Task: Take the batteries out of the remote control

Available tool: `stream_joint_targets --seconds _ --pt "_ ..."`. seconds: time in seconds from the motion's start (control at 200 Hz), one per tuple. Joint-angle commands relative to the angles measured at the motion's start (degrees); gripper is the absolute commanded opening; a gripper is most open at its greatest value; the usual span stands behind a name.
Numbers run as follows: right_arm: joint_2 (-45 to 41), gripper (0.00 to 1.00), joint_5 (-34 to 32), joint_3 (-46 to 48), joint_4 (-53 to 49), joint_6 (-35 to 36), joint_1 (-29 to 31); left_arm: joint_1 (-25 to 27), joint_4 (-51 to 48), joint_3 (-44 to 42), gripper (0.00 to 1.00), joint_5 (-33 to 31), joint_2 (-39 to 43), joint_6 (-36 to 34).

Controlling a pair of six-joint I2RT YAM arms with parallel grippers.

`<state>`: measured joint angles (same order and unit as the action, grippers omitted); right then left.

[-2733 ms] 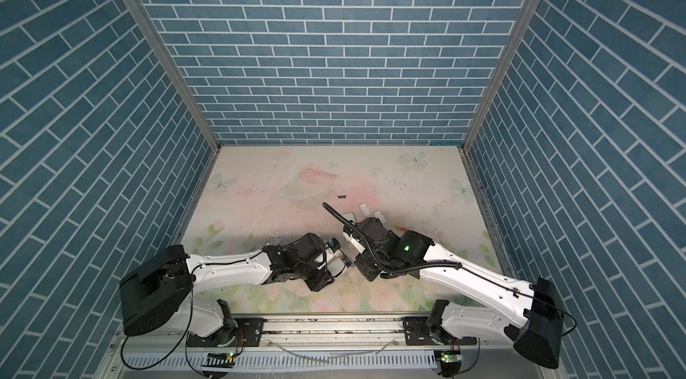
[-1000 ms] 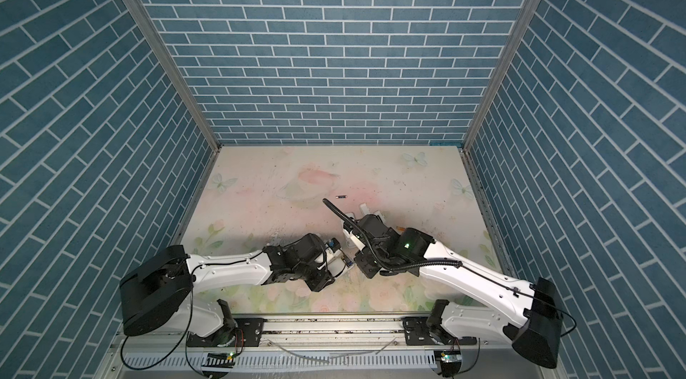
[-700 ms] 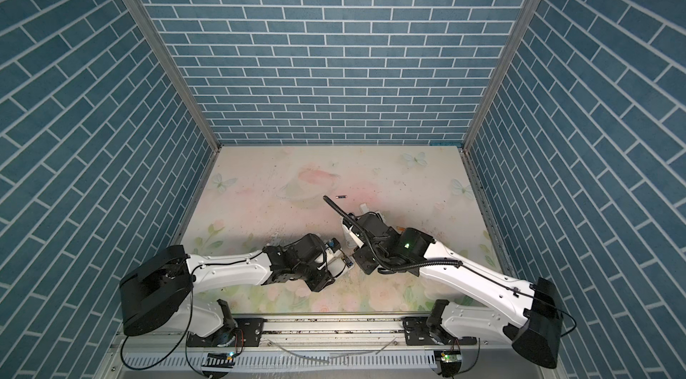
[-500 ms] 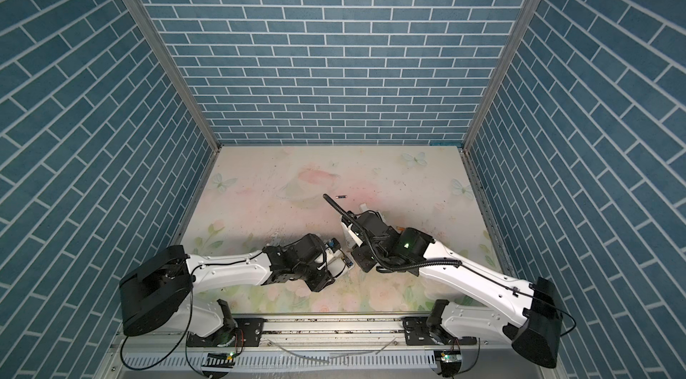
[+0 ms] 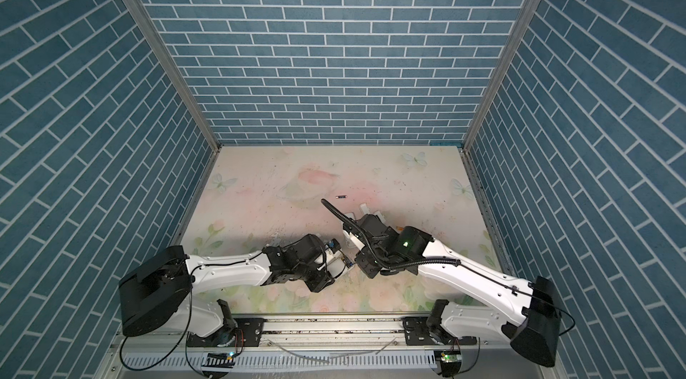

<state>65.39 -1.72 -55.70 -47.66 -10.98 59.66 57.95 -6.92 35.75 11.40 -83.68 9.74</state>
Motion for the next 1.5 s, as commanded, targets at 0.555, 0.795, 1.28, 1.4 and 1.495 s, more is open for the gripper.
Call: stream_joint_targets --seconds 0.555,0.795,1.28,1.4,1.495 --pt "0.81 0.00 1.67 -2.88 1.80 1.73 -0.21 0.47 -2.72 0.60 0.42 -0.33 -0.46 -1.56" --pt "-1.16 0.00 -1.15 -1.11 6.57 -0.17 -0.17 0.46 -2.51 0.40 0.41 -0.24 -0.26 -1.48" --pt "0.20 0.00 -3.67 -1.15 9.88 2.20 -1.50 0.44 -2.20 0.03 0.42 -0.13 -0.34 -1.30" --pt "-0.47 0.00 -3.66 -1.40 8.80 3.46 -3.45 0.49 -2.36 -0.07 0.42 -0.25 -0.26 -1.21" --pt "-0.96 0.00 -3.66 -1.73 7.98 4.68 -5.14 0.46 -2.62 -0.01 0.41 -0.41 -0.26 -1.09"
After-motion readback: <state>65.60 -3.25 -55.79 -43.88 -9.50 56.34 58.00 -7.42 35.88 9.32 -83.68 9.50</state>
